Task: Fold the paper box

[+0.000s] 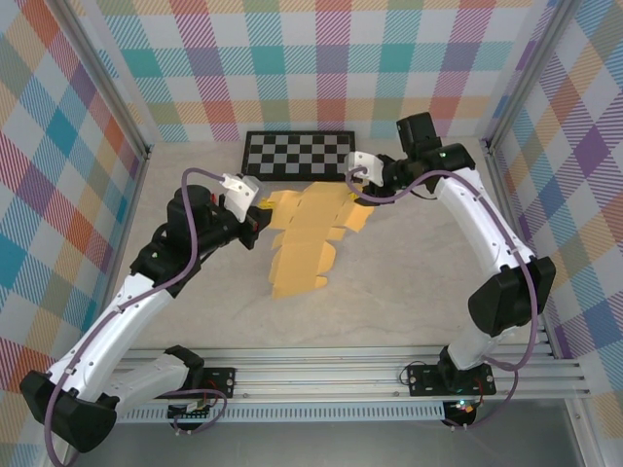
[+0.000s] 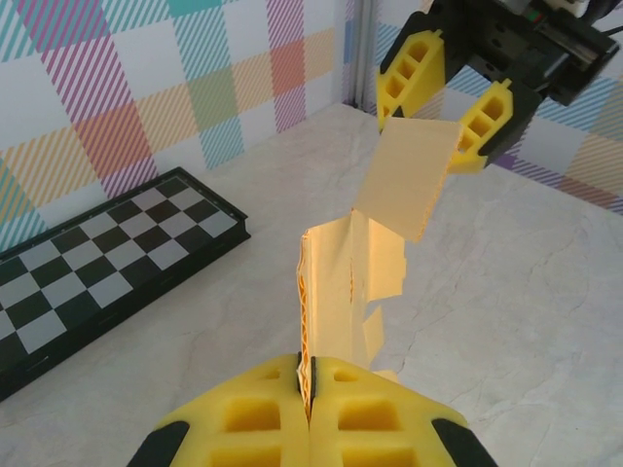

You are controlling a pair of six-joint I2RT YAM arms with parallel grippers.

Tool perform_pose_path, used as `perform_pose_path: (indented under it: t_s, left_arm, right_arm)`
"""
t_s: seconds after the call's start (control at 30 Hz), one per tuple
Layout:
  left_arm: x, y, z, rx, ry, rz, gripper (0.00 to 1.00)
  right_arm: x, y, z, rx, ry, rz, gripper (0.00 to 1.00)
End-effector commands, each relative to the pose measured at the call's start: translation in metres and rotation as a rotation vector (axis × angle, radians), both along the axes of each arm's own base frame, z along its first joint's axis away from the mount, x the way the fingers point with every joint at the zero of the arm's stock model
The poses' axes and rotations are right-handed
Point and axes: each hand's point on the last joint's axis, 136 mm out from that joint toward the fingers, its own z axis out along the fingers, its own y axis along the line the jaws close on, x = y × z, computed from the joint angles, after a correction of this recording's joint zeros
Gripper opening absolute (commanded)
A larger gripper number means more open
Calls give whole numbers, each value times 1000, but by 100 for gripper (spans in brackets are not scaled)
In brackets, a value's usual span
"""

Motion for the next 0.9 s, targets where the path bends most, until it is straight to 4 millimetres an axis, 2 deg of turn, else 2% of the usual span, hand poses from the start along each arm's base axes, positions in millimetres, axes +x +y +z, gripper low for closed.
perform_pose_path:
  t_s: [0.0,0.2,0.37,0.6,0.87]
  left_arm:
    - [-9,-8,11,-18,-54,-53,0]
    - [-11,-10,13,-37,-61,-69,0]
    - [-7,-10,12,-37,-66,-53,0]
    - [-5,-9,10,-40,-65,-44,0]
    - [-5,-10,11,-51,-75,-40,0]
  right_arm:
    - [-6,5,18,60,-37,38,40]
    - [-5,6,12,73,-2,44,40]
    - [-14,11,10,104,57,75,40]
    - [-18,11,2,100,85,84,26]
    - [-24,14,4,122,117,105,21]
